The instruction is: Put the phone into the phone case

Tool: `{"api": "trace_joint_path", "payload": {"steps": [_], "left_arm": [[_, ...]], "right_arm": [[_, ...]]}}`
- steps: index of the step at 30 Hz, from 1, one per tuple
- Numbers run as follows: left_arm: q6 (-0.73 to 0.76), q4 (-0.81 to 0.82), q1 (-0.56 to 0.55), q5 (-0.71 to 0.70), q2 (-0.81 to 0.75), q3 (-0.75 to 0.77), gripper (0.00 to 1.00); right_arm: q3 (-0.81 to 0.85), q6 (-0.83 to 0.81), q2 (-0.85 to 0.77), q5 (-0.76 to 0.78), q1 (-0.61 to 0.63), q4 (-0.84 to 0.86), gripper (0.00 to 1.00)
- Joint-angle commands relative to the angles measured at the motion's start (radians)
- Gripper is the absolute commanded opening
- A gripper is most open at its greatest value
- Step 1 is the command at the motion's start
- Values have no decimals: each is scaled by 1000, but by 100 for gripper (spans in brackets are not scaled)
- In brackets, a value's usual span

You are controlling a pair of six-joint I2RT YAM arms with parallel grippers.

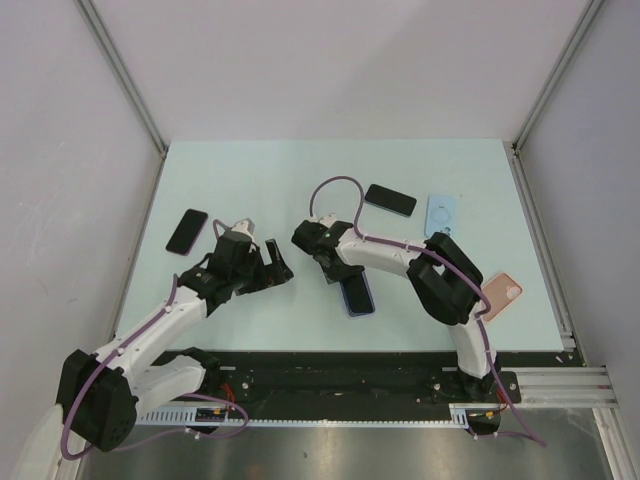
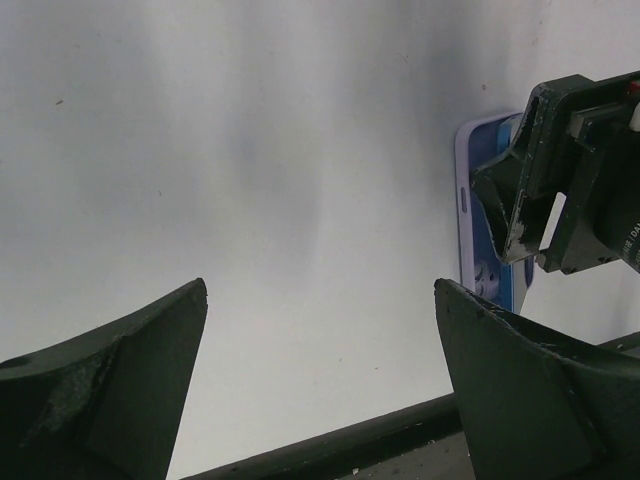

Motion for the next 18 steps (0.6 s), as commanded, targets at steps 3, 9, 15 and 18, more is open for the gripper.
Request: {"api": "trace_joint_path", "payload": {"steps": [3, 9, 15, 18], "left_arm": [[6, 32, 8, 25, -19, -9, 100], [31, 84, 8, 85, -33, -15, 99], [36, 135, 8, 159, 32, -6, 95], [27, 201, 7, 224, 70, -11, 90]], "right_arm": [[-22, 18, -95, -24, -12, 32, 58], [-43, -2, -164, -113, -34, 63, 63], [-108, -28, -225, -194, -72, 103, 64], [-173, -36, -277, -269, -116, 152, 62]]}}
